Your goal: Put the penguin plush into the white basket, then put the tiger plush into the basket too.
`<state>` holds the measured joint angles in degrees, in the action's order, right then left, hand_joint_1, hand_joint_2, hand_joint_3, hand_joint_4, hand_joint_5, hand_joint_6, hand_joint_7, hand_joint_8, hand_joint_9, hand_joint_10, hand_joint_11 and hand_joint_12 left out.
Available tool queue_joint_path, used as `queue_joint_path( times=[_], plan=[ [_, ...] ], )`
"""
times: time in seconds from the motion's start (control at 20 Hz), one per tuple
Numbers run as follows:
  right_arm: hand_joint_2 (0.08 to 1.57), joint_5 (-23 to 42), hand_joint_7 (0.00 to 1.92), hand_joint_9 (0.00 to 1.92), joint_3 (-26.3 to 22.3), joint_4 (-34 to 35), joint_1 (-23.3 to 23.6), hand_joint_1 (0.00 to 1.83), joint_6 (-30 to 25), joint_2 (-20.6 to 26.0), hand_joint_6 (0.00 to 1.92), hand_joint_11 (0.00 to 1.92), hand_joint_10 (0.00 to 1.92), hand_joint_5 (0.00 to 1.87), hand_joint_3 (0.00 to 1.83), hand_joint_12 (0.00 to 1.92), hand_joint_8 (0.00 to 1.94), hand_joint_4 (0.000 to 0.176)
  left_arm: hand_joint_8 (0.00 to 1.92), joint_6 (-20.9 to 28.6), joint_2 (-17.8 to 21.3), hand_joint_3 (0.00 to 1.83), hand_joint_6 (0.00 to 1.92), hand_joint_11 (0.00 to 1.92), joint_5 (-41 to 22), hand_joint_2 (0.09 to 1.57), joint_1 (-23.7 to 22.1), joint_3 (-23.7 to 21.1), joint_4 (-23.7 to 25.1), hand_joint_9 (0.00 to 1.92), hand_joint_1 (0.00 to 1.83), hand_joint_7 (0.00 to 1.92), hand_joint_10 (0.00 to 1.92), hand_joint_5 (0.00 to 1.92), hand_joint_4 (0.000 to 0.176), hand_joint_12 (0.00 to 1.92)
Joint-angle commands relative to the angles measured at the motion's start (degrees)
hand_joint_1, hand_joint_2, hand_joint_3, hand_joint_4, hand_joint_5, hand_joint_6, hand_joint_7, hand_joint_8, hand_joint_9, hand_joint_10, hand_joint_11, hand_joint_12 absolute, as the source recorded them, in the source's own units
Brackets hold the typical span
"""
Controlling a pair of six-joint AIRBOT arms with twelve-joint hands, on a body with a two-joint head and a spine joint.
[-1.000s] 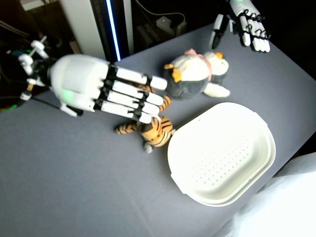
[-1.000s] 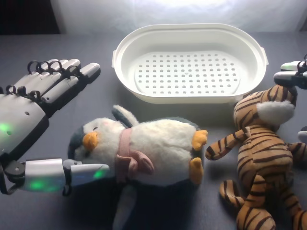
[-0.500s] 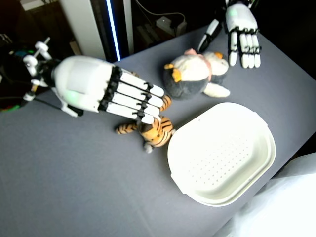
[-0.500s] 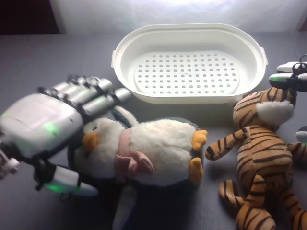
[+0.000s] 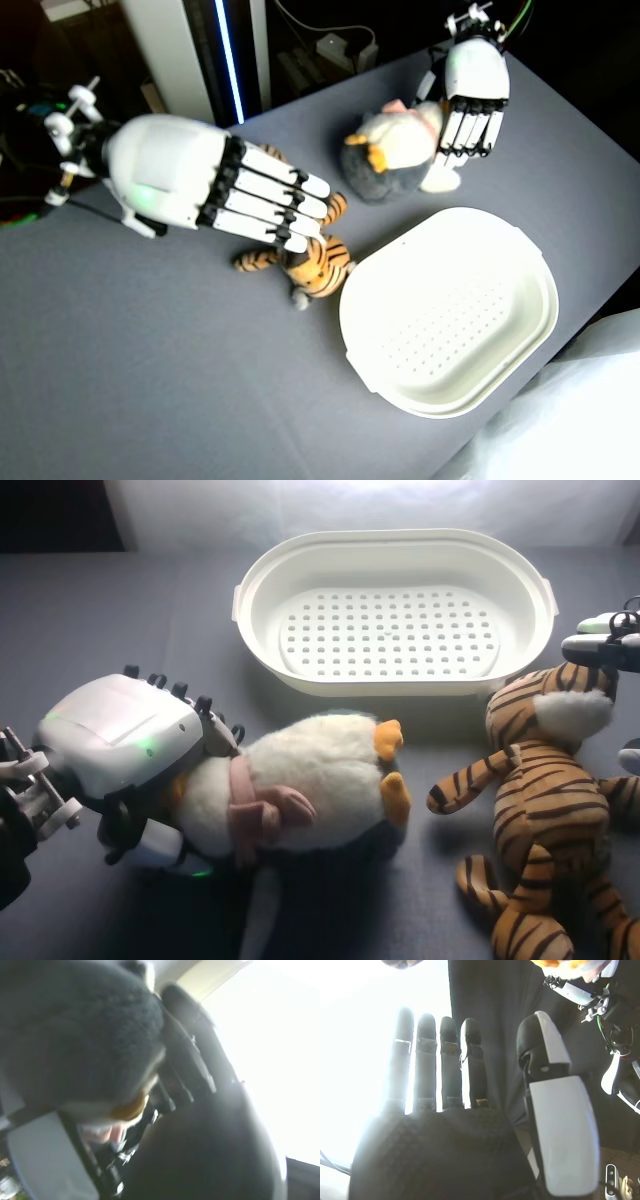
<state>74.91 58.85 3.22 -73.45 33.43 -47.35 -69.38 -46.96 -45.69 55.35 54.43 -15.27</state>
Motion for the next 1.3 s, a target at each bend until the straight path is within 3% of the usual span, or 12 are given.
queue_joint_path(
  times=[0.0,0.1,0.15,0.2,0.4,0.65,0.75,0.9,1.05,1.1,1.15,1.25],
  plan=[
    [1.23,6.87,0.41,0.43,0.35,1.27,0.59,0.72,-0.27,0.32,0.0,0.29,0.01,0.46,0.01,0.6,0.0,0.0,1.28,-0.77,0.3,0.0,0.03,0.97,-4.53,1.08,-0.34,-0.4,0.67,1.02,1.28,0.97,1.23,1.34,0.0,1.54],
    [1.24,6.87,0.41,0.43,0.51,1.27,0.59,0.71,-0.27,0.32,0.0,0.29,0.01,0.47,0.01,0.6,0.0,0.0,1.13,2.35,3.67,0.0,0.02,0.88,-10.37,1.05,-0.35,-2.39,3.77,1.01,1.29,1.03,0.99,1.38,0.0,1.4],
    [1.25,6.87,0.41,0.43,0.57,1.28,0.59,0.71,-0.27,0.32,0.0,0.27,0.0,0.46,0.01,0.59,0.0,0.0,1.31,4.66,5.13,0.0,0.08,0.93,-13.52,1.0,-0.35,-2.9,5.23,0.95,1.23,0.95,1.51,1.43,0.0,1.78],
    [1.26,6.87,0.41,0.43,0.59,1.35,0.59,0.71,-0.27,0.32,0.0,0.26,0.0,0.46,0.01,0.59,0.0,0.0,1.34,5.87,5.98,0.0,0.07,0.89,-16.04,1.08,-0.37,-3.11,5.84,0.91,1.27,0.92,1.49,1.33,0.0,1.74],
    [1.27,6.87,0.43,0.43,0.65,1.49,0.61,0.72,-0.27,0.3,0.0,0.25,0.0,0.46,0.0,0.65,0.0,0.0,1.0,4.34,4.72,0.0,0.04,0.93,-22.98,1.03,-4.29,-0.42,1.46,1.07,1.29,1.1,0.96,1.38,0.0,1.41],
    [1.27,6.88,0.42,0.43,1.01,1.49,0.6,0.7,-0.27,0.31,0.0,0.2,0.0,0.45,0.0,0.74,0.0,0.0,0.79,2.76,-4.2,0.0,0.03,0.99,-10.32,1.02,-17.65,11.19,-2.87,1.22,1.3,1.21,0.46,1.38,0.0,1.13],
    [1.27,6.88,0.42,0.44,1.05,1.5,0.6,0.67,-0.27,0.31,0.0,0.17,0.0,0.46,0.0,0.78,0.0,0.0,0.5,2.61,-6.96,0.0,0.06,0.91,-4.59,1.01,-21.71,15.29,-3.05,1.13,1.4,1.27,0.95,1.36,0.0,1.1],
    [1.27,6.87,0.42,0.44,1.04,1.51,0.58,0.67,-0.28,0.29,0.0,0.15,0.0,0.46,0.0,0.85,0.0,0.0,0.6,-5.08,-10.91,0.0,0.44,1.01,8.02,1.03,-29.63,20.9,-4.87,1.11,1.4,1.19,0.98,1.18,0.0,0.88],
    [1.28,6.87,0.42,0.46,0.98,1.55,0.46,0.65,-0.56,0.01,0.0,0.19,0.01,0.46,0.0,0.87,0.0,0.0,0.78,-8.12,-11.49,0.0,0.08,1.03,11.02,1.02,-29.99,21.98,-7.07,1.15,1.4,1.11,0.97,1.33,0.0,0.87],
    [1.27,6.88,0.42,0.47,0.92,1.46,0.39,0.68,-0.74,0.02,0.0,0.22,0.0,0.46,0.0,0.85,0.0,0.0,0.88,-8.33,-11.49,0.0,0.11,0.9,11.02,1.03,-29.78,21.98,-7.47,1.05,1.3,1.11,0.55,1.36,0.0,0.92],
    [1.27,6.9,0.41,0.47,0.93,1.24,0.35,0.7,-0.98,0.04,0.0,0.24,0.0,0.45,0.0,0.81,0.0,0.0,0.4,-8.66,-11.49,0.01,0.47,0.54,11.02,1.02,-29.72,21.98,-7.74,0.89,1.22,0.93,0.29,1.24,0.0,1.05],
    [1.27,7.06,0.41,0.48,0.84,0.31,0.36,0.66,-1.46,0.1,0.0,0.25,0.0,0.43,0.0,0.79,0.0,0.0,0.05,-8.74,-11.4,0.0,0.04,0.21,11.01,0.95,-29.6,21.88,-7.78,0.69,1.21,0.85,0.08,0.91,0.0,1.06]
  ],
)
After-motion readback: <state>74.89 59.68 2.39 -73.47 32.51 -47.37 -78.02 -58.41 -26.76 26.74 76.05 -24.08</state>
